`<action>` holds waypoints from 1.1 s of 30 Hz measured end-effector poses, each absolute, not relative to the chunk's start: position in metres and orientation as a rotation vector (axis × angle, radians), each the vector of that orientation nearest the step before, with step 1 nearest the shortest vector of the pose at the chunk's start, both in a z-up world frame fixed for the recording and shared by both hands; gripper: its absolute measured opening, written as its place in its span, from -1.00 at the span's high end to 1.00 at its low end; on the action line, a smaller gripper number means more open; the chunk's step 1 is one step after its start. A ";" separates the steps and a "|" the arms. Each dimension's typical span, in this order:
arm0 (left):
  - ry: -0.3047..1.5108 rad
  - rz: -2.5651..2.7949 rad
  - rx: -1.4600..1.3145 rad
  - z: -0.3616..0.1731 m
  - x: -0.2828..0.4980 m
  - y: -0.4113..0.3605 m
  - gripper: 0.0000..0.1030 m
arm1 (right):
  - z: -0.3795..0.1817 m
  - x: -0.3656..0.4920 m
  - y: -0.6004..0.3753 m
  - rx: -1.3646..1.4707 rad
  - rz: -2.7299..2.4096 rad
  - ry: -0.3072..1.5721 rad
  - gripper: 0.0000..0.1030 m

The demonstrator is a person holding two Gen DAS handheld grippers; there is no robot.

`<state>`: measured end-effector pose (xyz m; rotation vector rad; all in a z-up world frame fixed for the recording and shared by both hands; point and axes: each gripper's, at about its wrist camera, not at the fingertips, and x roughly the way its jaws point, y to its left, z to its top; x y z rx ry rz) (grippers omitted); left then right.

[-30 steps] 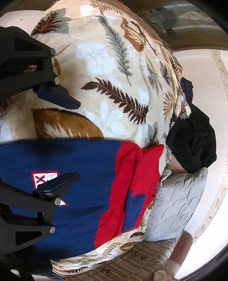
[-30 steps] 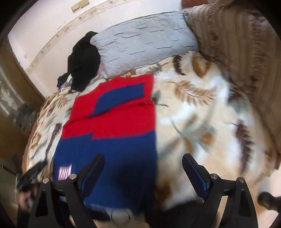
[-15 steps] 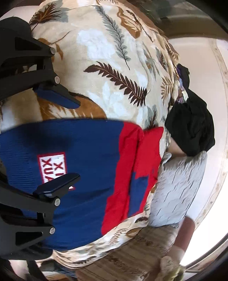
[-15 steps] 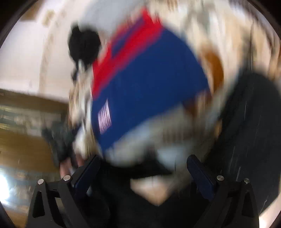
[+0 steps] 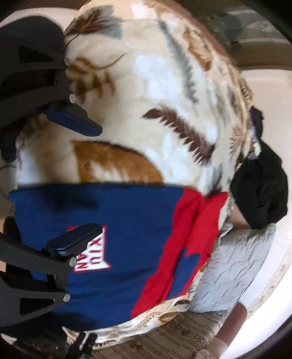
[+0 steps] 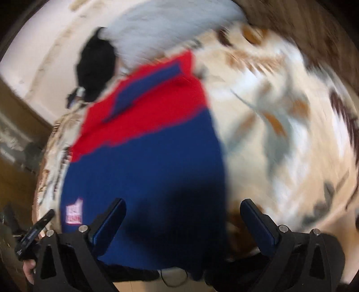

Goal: Fold small clothes
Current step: 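Move both tools to the blue hem printed 'XIU XUAN', then grasp the blue hem with both tools and fold it up toward the collar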

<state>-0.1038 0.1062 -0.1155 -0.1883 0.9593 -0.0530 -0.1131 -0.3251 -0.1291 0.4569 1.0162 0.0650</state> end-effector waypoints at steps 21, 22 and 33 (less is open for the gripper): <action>1.081 -0.055 -0.107 -0.134 -0.113 0.072 -0.03 | -0.150 -0.133 -0.346 0.449 0.127 1.087 0.32; 1.083 -0.057 -0.114 -0.133 -0.114 0.074 0.02 | -0.148 -0.135 -0.350 0.478 0.141 1.092 0.44; 1.101 -0.071 -0.095 -0.133 -0.117 0.067 0.08 | -0.158 -0.125 -0.325 0.389 0.142 1.123 0.09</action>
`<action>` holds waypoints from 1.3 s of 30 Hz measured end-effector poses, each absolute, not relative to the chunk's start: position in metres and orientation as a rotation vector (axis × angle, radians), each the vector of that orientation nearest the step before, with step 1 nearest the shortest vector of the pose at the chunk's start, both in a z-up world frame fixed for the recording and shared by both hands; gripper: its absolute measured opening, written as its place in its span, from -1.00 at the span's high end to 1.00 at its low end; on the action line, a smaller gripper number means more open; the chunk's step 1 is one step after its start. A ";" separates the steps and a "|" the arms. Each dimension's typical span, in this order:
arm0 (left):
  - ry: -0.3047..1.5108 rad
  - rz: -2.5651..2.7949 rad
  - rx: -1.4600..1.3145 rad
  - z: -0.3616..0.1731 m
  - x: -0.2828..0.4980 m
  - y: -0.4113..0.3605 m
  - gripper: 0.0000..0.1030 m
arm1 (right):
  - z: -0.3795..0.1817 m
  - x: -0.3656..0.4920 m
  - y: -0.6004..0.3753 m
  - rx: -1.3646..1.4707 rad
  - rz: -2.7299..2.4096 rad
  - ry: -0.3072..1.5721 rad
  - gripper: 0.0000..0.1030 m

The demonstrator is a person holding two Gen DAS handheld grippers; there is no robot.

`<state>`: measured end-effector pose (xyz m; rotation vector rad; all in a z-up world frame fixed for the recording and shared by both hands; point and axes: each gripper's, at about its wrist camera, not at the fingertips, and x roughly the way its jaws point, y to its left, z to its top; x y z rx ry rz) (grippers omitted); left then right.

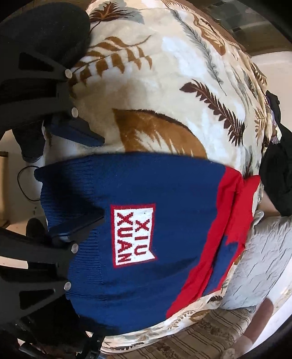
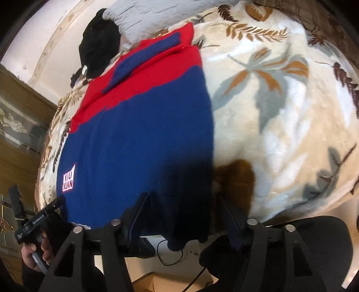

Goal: Fold small clothes
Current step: 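Grasp the blue hem with both tools and fold it up toward the collar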

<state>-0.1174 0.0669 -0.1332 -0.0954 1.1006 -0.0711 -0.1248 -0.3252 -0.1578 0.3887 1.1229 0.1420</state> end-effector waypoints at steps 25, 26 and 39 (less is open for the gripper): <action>1.036 -0.141 -0.192 -0.094 -0.100 0.074 0.86 | -0.132 -0.096 -0.336 0.601 0.286 1.109 0.82; 0.979 -0.154 -0.209 -0.075 -0.103 0.077 0.86 | -0.118 -0.102 -0.342 0.618 0.312 1.069 0.82; 1.040 -0.141 -0.237 -0.084 -0.064 0.087 0.86 | -0.124 -0.070 -0.365 0.747 0.374 1.053 0.83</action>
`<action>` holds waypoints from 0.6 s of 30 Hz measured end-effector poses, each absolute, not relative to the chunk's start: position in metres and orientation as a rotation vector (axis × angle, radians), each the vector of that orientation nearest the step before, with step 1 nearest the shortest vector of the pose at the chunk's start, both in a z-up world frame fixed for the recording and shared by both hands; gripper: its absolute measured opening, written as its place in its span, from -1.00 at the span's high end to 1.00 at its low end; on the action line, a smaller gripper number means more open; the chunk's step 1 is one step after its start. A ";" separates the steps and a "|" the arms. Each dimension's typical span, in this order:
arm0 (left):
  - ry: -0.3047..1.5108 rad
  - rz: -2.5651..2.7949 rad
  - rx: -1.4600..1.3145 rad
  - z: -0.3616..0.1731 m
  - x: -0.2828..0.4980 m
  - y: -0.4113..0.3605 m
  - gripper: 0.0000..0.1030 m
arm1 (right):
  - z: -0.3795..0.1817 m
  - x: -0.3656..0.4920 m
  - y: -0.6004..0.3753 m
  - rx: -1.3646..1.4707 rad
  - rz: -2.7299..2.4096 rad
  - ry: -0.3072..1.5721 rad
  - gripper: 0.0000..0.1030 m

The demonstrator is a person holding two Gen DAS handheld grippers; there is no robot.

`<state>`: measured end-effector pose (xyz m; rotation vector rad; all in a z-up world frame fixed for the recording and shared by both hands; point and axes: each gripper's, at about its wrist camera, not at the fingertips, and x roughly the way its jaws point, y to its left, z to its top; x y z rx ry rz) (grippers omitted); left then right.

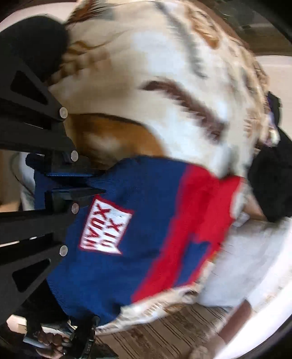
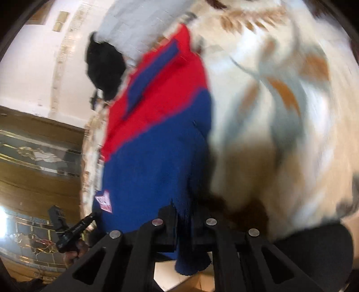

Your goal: Fold small clothes

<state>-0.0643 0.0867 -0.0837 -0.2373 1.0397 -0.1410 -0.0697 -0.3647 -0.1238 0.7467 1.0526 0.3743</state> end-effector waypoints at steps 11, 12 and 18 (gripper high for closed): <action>0.752 0.037 -0.140 -0.024 0.176 0.074 -0.78 | -0.070 0.152 -0.393 0.834 0.197 0.750 -0.82; 0.785 0.077 -0.124 -0.038 0.187 0.076 -0.79 | -0.081 0.149 -0.393 0.841 0.162 0.743 -0.81; 0.798 0.047 -0.191 -0.086 0.127 0.106 -0.79 | -0.114 0.070 -0.350 0.746 0.267 0.846 -0.80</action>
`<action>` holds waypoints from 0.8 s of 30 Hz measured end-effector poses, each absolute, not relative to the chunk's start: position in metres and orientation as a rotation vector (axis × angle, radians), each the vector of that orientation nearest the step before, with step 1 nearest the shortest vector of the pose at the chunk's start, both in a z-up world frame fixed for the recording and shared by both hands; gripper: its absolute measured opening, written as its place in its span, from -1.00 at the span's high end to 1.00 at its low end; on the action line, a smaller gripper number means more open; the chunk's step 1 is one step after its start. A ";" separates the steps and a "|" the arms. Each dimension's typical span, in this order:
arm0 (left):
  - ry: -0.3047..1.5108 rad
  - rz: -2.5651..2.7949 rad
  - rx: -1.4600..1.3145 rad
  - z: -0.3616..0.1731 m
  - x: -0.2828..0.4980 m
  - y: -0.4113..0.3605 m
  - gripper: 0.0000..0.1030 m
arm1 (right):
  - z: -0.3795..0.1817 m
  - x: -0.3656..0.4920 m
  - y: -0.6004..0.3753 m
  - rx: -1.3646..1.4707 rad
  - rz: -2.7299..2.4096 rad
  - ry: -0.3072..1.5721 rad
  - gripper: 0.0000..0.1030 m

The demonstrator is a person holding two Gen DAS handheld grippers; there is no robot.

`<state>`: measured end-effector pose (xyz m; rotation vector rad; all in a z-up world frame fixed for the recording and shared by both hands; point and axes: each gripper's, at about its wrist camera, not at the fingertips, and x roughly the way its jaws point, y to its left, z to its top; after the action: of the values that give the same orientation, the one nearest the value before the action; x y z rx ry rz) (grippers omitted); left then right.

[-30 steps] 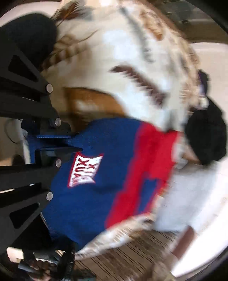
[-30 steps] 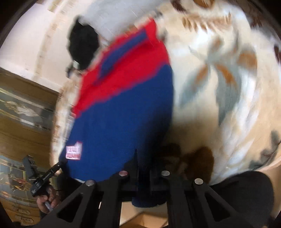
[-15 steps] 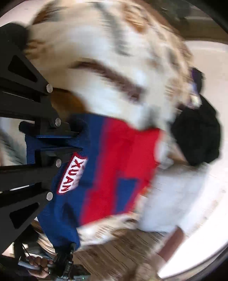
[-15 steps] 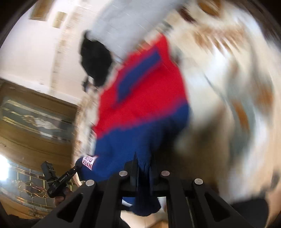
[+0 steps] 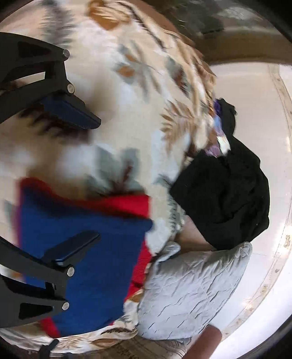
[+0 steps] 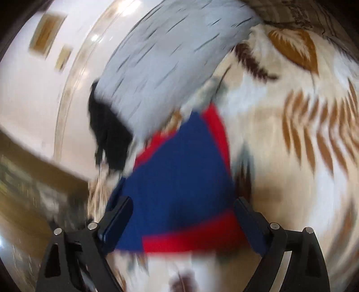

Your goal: Fold small clothes

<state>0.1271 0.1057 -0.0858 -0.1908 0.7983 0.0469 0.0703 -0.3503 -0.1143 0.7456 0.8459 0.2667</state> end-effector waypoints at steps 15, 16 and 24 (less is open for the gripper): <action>1.019 0.053 -0.352 -0.133 0.150 0.074 0.44 | -0.175 0.107 -0.343 1.020 0.038 0.897 0.73; 1.019 0.064 -0.348 -0.128 0.151 0.073 0.64 | -0.174 0.110 -0.343 1.027 0.036 0.909 0.74; 0.900 -0.033 -0.260 -0.069 0.079 0.064 0.74 | -0.081 0.036 -0.343 0.791 0.098 0.800 0.81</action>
<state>0.0787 0.0641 -0.0691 -0.2604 0.8999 -0.0329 0.0359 -0.3434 -0.0809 0.7905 0.7996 0.0984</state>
